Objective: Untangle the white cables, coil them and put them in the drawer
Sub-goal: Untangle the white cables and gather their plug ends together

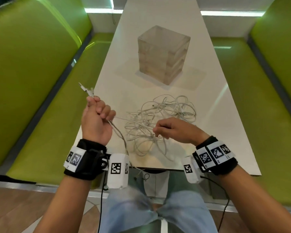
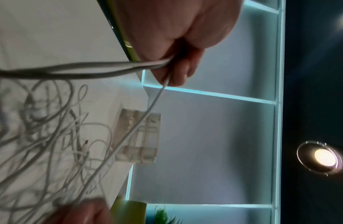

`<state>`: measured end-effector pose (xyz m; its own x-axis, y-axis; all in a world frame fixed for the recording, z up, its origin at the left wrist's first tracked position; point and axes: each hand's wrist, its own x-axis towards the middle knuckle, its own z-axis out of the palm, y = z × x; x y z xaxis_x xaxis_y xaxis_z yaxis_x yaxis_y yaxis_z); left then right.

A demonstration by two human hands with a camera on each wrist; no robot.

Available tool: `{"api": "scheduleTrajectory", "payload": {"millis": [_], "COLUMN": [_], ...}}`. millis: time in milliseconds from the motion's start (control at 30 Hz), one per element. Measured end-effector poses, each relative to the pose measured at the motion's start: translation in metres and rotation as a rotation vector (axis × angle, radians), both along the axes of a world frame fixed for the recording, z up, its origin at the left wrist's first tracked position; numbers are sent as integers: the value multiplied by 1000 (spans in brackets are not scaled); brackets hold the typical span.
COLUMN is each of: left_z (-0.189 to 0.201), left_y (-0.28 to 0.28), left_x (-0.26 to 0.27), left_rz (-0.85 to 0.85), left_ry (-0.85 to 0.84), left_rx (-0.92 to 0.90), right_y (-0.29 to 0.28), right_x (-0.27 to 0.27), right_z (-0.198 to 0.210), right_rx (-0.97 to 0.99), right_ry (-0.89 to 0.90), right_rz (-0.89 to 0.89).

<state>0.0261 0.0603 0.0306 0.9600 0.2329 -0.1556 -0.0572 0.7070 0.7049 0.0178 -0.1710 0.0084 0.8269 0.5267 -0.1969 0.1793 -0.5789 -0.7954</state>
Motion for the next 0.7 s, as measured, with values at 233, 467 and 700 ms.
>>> {"api": "scheduleTrajectory", "payload": {"millis": [233, 467, 700], "left_z": [-14, -20, -20], "left_y": [-17, -60, -63], "left_x": [-8, -29, -30], "left_rz": [-100, -451, -468], "left_ry": [71, -35, -148], "left_rx": [352, 450, 491], "right_y": [-8, 25, 34], "right_x": [8, -1, -7], "right_z": [8, 12, 10], "right_rx": [181, 311, 545], "right_ry": [-171, -181, -82], "right_rz": [-243, -282, -403]}}
